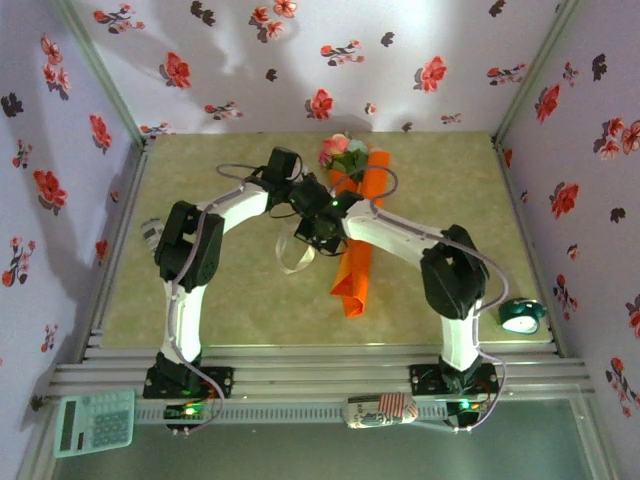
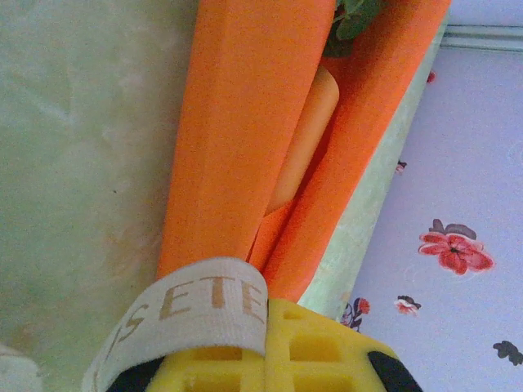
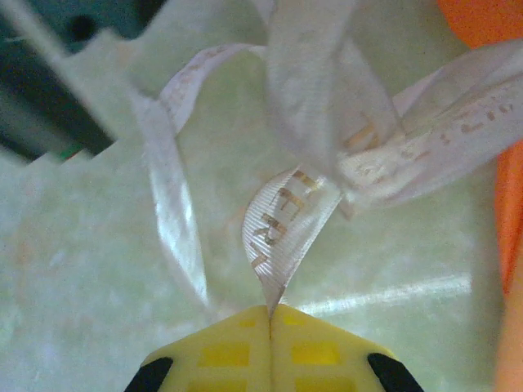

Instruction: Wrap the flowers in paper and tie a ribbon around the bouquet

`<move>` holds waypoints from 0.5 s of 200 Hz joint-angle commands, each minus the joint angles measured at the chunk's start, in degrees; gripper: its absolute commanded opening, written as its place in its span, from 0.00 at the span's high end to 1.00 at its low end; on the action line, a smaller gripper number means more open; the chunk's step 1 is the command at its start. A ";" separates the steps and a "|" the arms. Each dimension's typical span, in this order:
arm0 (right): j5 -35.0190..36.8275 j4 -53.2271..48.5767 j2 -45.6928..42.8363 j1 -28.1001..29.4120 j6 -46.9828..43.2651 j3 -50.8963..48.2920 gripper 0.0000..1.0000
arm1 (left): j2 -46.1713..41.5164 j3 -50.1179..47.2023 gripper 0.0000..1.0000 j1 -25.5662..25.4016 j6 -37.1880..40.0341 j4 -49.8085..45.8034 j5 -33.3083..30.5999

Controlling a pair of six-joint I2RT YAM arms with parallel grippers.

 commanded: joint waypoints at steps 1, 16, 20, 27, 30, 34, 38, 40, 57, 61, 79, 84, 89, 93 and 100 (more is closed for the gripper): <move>-10.11 -10.85 -2.95 -2.38 -11.25 0.76 1.00 | 0.92 1.76 1.00 0.34 -0.59 -2.02 -0.01; -14.27 -15.22 -3.64 -4.12 -15.69 0.19 1.00 | 0.87 1.71 1.00 0.18 -0.59 -2.14 -0.01; -14.51 -16.21 -4.06 -4.47 -16.84 0.05 1.00 | 0.87 1.71 1.00 0.19 -0.63 -2.14 -0.01; -14.53 -17.74 -4.88 -5.26 -18.50 -0.25 1.00 | 0.87 1.71 1.00 0.10 -0.66 -2.31 -0.01; -14.69 -18.25 -5.39 -5.71 -19.06 -0.36 1.00 | 0.87 1.71 1.00 0.03 -0.67 -2.39 -0.01; -14.91 -18.59 -6.07 -6.30 -19.68 -0.89 1.00 | 0.87 1.71 1.00 0.00 -0.67 -2.48 -0.01; -15.41 -18.64 -6.84 -6.86 -20.42 -1.40 1.00 | 0.80 1.77 1.00 -0.07 -0.63 -2.57 -0.03; -15.61 -18.71 -7.22 -7.13 -20.74 -1.61 1.00 | 0.79 1.73 1.00 -0.12 -0.60 -2.59 -0.02; -16.21 -21.97 -9.69 -10.14 -23.99 -2.36 1.00 | 0.71 1.88 1.00 -0.32 -0.50 -3.09 -0.01; -16.33 -22.89 -10.05 -10.96 -25.04 -2.38 1.00 | 0.70 1.89 1.00 -0.36 -0.50 -3.19 -0.09; -16.02 -26.95 -11.13 -14.31 -29.49 -2.54 1.00 | 0.61 2.00 1.00 -0.57 -0.26 -3.90 -0.10; -15.73 -27.88 -11.22 -15.10 -30.53 -2.67 1.00 | 0.56 2.06 1.00 -0.72 -0.17 -4.20 -0.14; -15.49 -28.59 -11.27 -15.76 -31.30 -2.80 1.00 | 0.48 2.15 1.00 -0.78 0.01 -4.45 -0.14; -15.52 -28.81 -11.35 -16.44 -31.86 -3.04 1.00 | 0.52 2.24 1.00 -0.78 0.13 -4.65 -0.22; -15.65 -29.19 -11.24 -17.32 -32.64 -3.45 1.00 | 0.44 2.24 1.00 -0.90 0.24 -4.81 -0.34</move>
